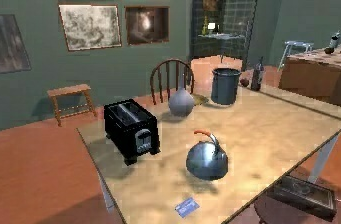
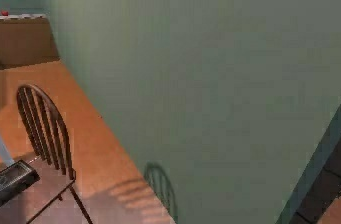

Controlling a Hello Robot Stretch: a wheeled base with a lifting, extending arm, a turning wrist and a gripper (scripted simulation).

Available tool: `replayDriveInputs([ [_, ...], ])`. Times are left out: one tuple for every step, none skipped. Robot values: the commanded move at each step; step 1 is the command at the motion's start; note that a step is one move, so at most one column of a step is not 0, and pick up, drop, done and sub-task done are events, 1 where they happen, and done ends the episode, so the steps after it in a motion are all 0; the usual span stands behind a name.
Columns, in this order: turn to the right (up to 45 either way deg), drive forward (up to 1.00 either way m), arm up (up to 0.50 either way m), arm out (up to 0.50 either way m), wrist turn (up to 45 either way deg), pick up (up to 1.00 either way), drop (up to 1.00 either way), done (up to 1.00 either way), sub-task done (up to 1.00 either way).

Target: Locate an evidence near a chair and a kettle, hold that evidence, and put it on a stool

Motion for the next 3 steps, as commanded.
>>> replayDriveInputs([
  [-45.0,0.0,0.0,0.0,0.0,0.0,0.0,0.0,0.0],
  [-33.0,0.0,0.0,0.0,0.0,0.0,0.0,0.0,0.0],
  [0.0,0.0,0.5,0.0,0.0,0.0,0.0,0.0,0.0],
])
